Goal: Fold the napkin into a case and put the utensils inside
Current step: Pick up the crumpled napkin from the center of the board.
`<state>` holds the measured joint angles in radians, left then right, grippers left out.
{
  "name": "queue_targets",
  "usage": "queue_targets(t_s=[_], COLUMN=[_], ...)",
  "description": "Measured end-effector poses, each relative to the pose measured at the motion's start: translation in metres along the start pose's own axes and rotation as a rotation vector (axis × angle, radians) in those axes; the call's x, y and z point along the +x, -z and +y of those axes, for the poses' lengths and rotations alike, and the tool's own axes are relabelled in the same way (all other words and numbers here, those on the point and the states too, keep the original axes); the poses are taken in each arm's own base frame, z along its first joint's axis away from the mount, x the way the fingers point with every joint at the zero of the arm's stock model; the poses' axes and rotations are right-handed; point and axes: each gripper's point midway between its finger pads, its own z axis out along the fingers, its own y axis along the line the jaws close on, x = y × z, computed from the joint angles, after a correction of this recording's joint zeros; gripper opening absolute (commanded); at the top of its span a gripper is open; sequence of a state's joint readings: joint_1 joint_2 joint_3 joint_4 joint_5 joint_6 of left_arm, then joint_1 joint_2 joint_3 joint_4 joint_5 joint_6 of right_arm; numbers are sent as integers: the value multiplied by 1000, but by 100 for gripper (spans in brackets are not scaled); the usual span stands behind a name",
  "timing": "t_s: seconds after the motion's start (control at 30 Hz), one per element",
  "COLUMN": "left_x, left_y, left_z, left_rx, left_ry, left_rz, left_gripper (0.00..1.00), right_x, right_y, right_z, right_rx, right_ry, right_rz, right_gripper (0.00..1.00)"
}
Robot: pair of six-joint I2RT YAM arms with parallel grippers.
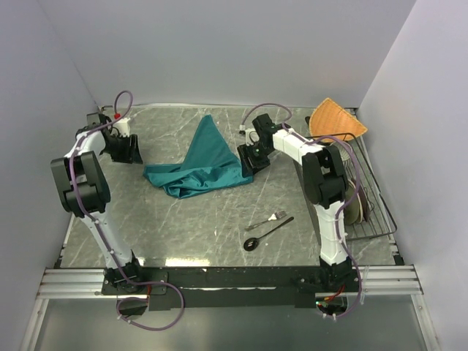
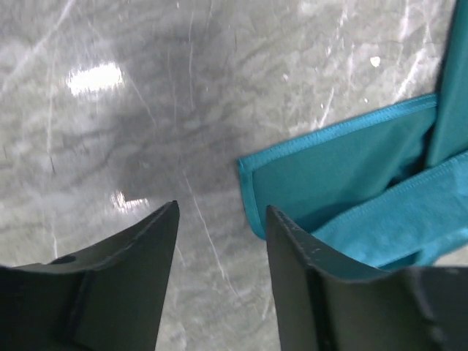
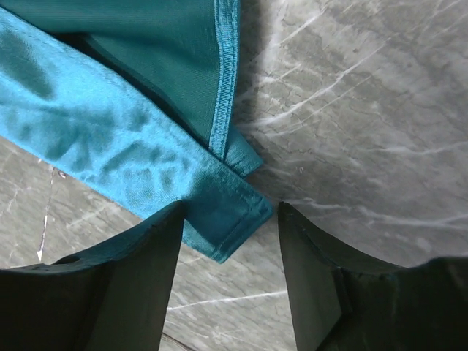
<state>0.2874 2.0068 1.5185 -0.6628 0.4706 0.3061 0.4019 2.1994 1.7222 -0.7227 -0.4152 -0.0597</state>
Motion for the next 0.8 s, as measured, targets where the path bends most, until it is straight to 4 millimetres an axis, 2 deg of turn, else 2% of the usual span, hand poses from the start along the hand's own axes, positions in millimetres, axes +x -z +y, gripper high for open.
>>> queue_targets(t_s=[0.23, 0.33, 0.5, 0.53, 0.67, 0.8], left_x=[-1, -2, 6, 10, 15, 16], left_y=[-15, -20, -29, -32, -39, -41], left_z=[-5, -9, -14, -15, -17, -18], left_rx=[-34, -56, -86, -92, -122, -169], left_ry=[-90, -137, -202, -214, -269, -325], left_rz=[41, 55, 92, 101, 122, 126], left_gripper=[61, 62, 61, 61, 60, 58], right_x=[0, 0, 0, 0, -2, -6], right_y=[-2, -2, -2, -2, -2, 3], right_z=[4, 6, 8, 8, 11, 16], right_rx=[-24, -34, -44, -47, -62, -78], right_ry=[-14, -17, -18, -17, -13, -4], right_rz=[0, 0, -1, -2, -9, -27], right_gripper=[58, 54, 36, 26, 2, 0])
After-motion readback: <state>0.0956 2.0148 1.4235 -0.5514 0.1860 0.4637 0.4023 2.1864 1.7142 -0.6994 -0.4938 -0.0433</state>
